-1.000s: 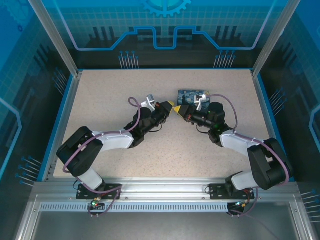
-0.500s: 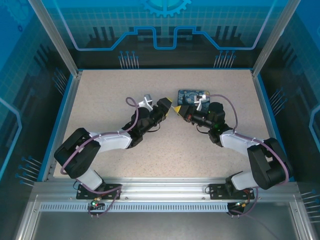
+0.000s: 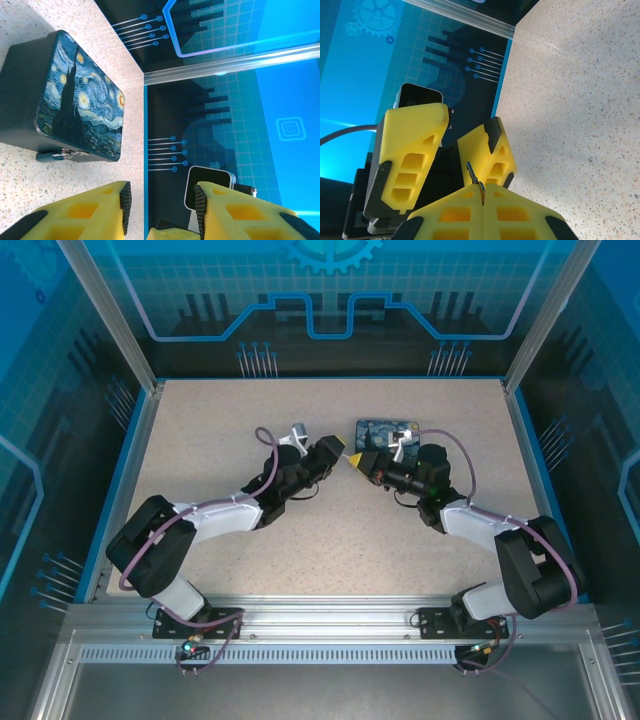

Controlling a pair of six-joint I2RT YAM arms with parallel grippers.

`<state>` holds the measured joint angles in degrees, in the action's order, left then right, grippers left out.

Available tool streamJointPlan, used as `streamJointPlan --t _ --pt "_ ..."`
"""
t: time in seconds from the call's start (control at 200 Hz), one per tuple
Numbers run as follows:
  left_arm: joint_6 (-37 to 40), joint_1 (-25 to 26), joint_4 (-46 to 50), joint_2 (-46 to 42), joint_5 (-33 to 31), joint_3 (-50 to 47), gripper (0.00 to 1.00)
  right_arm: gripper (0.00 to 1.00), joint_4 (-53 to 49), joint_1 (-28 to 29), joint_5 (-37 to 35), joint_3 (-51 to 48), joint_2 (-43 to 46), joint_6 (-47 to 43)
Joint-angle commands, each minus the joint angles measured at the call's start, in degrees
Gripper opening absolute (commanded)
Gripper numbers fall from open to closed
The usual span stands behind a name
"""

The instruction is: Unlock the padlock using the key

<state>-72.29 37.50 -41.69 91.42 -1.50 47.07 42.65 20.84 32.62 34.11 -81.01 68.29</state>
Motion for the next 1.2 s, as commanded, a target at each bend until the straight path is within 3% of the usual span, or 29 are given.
streamJointPlan --t 0.0,0.39,0.675,0.88,0.95,1.04,1.191 --pt "2.2 -0.4 1.5 0.1 2.8 2.3 0.39 0.00 -0.6 -0.6 1.6 1.1 0.8 -1.3" --pt "1.9 -0.4 1.6 0.7 3.4 1.8 0.29 0.00 -1.0 -0.8 2.1 1.1 0.9 -1.7" --pt "1.4 -0.3 0.0 1.1 3.6 1.5 0.00 0.00 -0.8 -0.8 2.0 1.3 1.0 -1.5" --pt "-0.6 -0.1 -2.2 1.4 1.6 0.0 0.00 0.00 -0.8 -0.8 0.9 1.5 1.1 -0.5" --pt "-1.6 0.3 -3.3 1.2 -0.3 -1.0 0.00 0.11 -0.3 -0.8 0.3 1.6 0.9 0.4" --pt "-2.4 0.8 -4.1 1.1 -1.9 -1.5 0.00 0.17 1.2 -0.7 0.2 1.6 0.4 1.7" --pt "-2.9 1.3 -4.4 0.7 -4.0 -2.2 0.00 0.19 2.3 -0.6 -0.2 1.8 0.1 2.5"
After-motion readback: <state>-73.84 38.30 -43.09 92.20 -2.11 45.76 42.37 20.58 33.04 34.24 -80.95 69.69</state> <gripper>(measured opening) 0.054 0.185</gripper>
